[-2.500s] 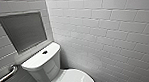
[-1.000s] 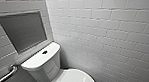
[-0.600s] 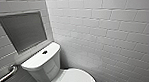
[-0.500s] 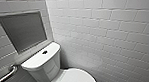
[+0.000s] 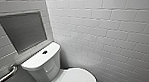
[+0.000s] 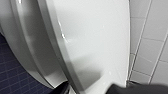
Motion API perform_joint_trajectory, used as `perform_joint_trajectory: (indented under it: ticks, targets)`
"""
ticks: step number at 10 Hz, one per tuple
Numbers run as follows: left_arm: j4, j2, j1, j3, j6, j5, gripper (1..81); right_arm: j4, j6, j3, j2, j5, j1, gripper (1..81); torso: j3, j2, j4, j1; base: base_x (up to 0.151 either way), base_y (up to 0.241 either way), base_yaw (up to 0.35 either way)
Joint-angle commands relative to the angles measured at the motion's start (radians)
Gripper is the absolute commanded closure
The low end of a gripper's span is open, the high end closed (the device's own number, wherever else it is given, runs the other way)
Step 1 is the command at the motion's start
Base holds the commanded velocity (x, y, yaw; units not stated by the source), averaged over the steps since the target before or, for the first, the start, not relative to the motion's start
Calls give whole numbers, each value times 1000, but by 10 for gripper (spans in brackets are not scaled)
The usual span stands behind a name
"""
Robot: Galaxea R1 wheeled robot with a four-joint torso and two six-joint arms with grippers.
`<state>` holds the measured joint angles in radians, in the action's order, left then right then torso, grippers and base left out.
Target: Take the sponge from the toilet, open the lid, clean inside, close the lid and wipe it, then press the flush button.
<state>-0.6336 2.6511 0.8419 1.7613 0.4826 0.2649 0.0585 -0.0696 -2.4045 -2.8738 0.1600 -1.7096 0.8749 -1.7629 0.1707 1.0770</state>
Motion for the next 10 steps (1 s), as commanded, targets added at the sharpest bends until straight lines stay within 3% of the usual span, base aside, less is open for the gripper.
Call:
perform_joint_trajectory:
  ticks: [1, 5, 10]
  targets:
    - [68, -12, -201, -111, 39, 43, 10, 6, 1, 6, -3, 3, 40, 811, 0, 0, 0, 0, 0, 0, 0]
    - [68, -67, -215, -199, 92, 85, 10, 6, 2, 6, -3, 3, 40, 811, 0, 0, 0, 0, 0, 0, 0]
    - [68, -138, -238, -253, 251, 132, 10, 6, 4, 6, -6, 3, 40, 811, 0, 0, 0, 0, 0, 0, 0]
